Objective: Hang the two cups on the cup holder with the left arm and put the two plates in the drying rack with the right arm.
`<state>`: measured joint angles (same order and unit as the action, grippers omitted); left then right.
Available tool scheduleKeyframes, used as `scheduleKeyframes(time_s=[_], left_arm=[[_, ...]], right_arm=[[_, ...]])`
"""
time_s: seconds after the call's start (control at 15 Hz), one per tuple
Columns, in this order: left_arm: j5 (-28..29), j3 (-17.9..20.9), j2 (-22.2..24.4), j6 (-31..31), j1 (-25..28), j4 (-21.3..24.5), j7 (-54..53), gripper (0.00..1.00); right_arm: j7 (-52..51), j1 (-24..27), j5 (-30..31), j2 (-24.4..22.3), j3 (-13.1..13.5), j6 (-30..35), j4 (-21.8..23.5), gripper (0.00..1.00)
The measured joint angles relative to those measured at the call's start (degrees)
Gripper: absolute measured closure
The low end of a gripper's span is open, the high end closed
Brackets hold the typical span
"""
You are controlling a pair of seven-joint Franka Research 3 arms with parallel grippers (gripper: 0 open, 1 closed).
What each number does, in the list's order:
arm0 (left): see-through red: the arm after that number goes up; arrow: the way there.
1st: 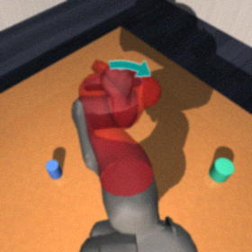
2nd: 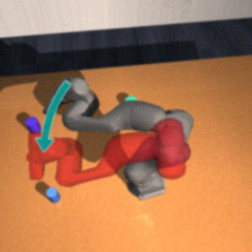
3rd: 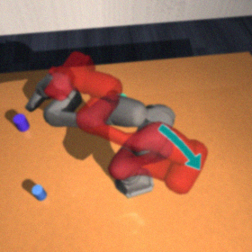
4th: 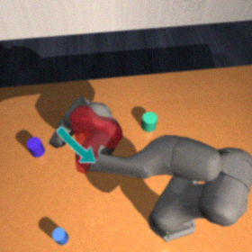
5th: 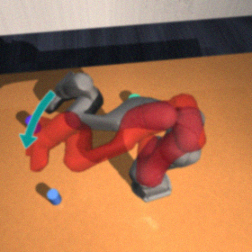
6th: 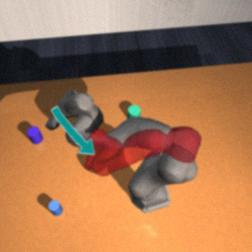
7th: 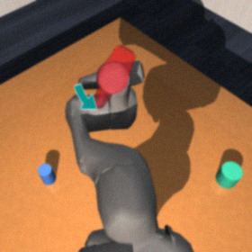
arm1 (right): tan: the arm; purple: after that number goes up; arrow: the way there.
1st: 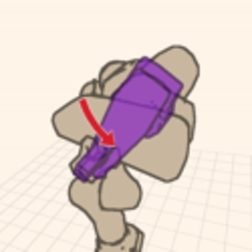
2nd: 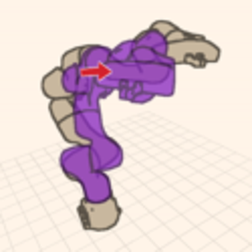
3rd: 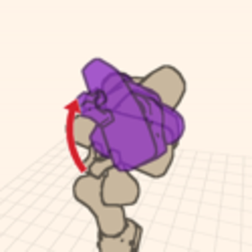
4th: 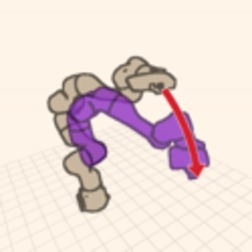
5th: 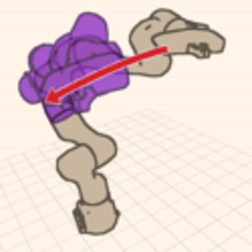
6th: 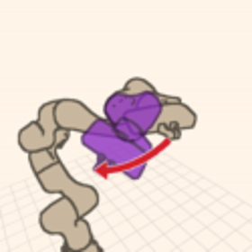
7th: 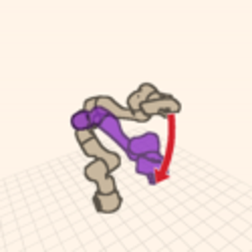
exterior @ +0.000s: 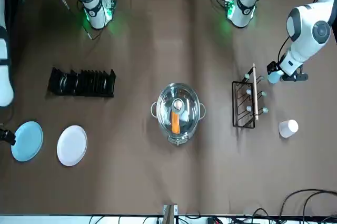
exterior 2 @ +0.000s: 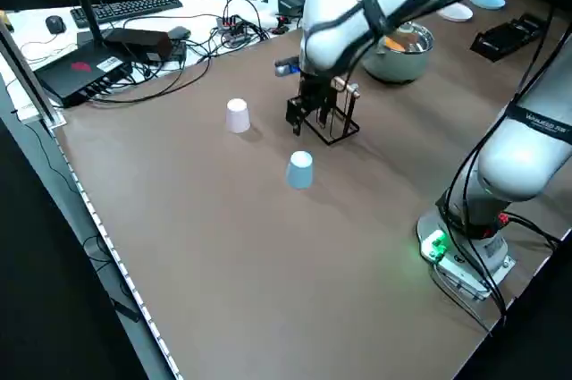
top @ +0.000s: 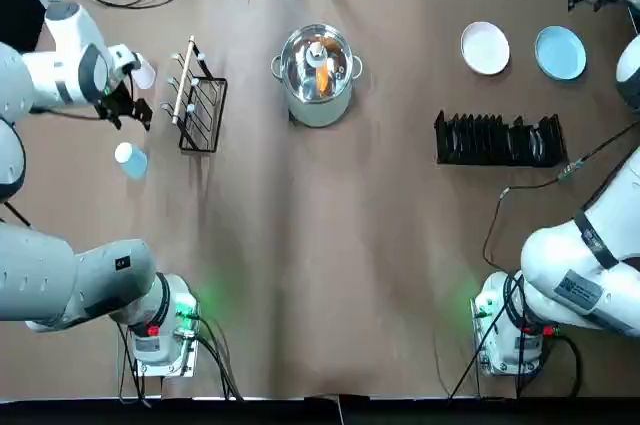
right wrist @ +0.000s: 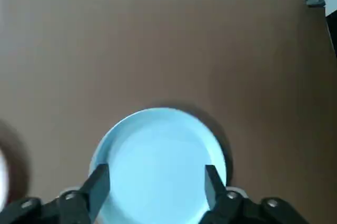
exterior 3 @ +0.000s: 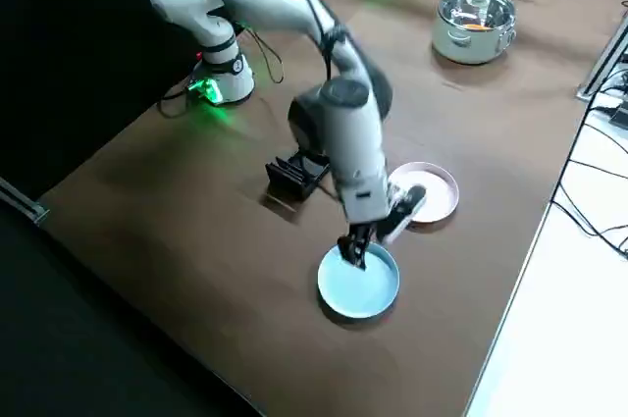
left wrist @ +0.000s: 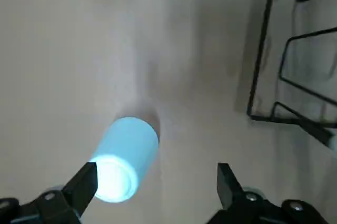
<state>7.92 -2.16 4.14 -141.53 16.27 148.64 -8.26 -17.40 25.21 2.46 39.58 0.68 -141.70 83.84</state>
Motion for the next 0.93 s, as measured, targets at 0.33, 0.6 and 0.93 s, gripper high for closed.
scheduleKeyframes(time_s=[0.33, 0.6, 0.93], left_arm=[[0.0, 0.0, -0.7, -5.6, 3.2, 3.4, -2.4, 0.00], [0.2, 0.0, -0.9, -5.6, 5.6, 3.8, -4.2, 0.00], [0.3, 0.0, -2.7, -7.7, 8.5, 3.9, -6.0, 0.00]], right_arm=[[0.0, 4.3, 0.0, 7.1, 0.0, -6.6, -1.9, 0.51], [0.0, 6.4, 0.0, 9.9, 0.0, -6.9, -3.1, 0.54], [0.0, 7.6, 0.0, 11.7, 0.0, -6.9, -3.3, 0.55]])
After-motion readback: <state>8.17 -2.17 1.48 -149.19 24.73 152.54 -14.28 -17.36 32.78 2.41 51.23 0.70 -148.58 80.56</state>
